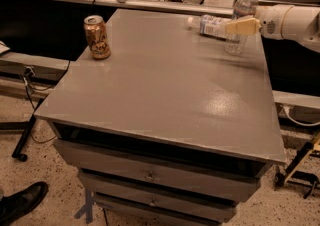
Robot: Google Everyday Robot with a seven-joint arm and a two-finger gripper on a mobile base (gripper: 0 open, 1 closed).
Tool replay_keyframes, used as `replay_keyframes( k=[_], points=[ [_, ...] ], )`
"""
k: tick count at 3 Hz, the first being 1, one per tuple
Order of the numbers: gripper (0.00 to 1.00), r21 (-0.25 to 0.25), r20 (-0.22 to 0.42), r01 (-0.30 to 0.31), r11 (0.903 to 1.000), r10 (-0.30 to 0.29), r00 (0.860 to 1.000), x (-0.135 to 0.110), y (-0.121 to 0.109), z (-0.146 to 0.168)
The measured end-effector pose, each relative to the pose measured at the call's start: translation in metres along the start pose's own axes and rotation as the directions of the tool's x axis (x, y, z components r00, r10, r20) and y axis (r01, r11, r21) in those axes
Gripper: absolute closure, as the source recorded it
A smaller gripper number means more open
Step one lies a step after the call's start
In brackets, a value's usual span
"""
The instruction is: Move water bottle near blue plastic bottle
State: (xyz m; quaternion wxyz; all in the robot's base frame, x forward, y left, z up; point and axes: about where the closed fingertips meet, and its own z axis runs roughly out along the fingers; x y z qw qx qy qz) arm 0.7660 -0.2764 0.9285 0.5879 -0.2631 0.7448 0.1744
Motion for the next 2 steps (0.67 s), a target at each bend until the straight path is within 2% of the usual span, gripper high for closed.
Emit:
replay_keyframes(
  k=[1, 2],
  points=[
    [0.00, 0.000, 0.000, 0.000, 1.0000, 0.000, 1.000, 0.000, 0.000, 0.000],
    [0.00, 0.031, 0.006, 0.038, 0.9988, -0.039, 0.999, -0.014, -0.006, -0.028]
  ],
)
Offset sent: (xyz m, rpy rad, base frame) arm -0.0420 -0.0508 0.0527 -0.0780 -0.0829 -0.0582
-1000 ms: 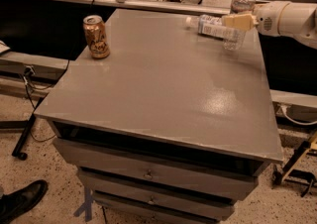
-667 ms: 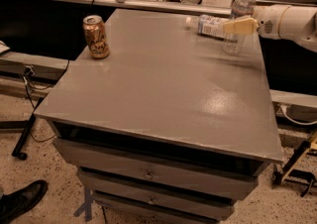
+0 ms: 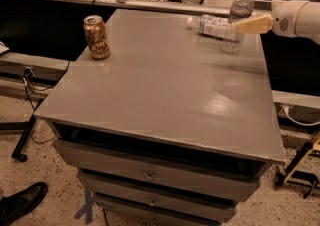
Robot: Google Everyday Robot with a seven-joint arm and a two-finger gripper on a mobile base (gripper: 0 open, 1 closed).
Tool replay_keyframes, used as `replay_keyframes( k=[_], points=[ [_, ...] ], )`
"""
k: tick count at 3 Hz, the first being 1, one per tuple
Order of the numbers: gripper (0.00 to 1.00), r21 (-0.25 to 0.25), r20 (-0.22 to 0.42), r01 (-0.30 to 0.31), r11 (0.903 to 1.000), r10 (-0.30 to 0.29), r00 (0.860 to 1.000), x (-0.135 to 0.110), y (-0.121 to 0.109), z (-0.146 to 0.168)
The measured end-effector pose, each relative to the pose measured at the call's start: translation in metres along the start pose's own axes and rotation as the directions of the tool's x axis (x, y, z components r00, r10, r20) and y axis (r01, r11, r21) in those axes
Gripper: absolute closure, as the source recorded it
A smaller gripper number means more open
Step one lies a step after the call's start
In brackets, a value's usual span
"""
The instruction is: Move water bottle near blue plastic bottle
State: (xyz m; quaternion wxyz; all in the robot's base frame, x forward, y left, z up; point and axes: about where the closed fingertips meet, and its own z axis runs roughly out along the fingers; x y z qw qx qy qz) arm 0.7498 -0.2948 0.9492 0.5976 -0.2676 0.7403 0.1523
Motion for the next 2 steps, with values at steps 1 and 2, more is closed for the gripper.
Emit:
replay_keyframes(
  k=[1, 2],
  points=[
    [0.00, 0.014, 0.039, 0.090, 0.9959, -0.090, 0.995, -0.041, -0.010, -0.062],
    [0.00, -0.039, 0.053, 0.184, 0.9821, -0.182, 0.982, -0.075, 0.006, -0.126]
  ],
)
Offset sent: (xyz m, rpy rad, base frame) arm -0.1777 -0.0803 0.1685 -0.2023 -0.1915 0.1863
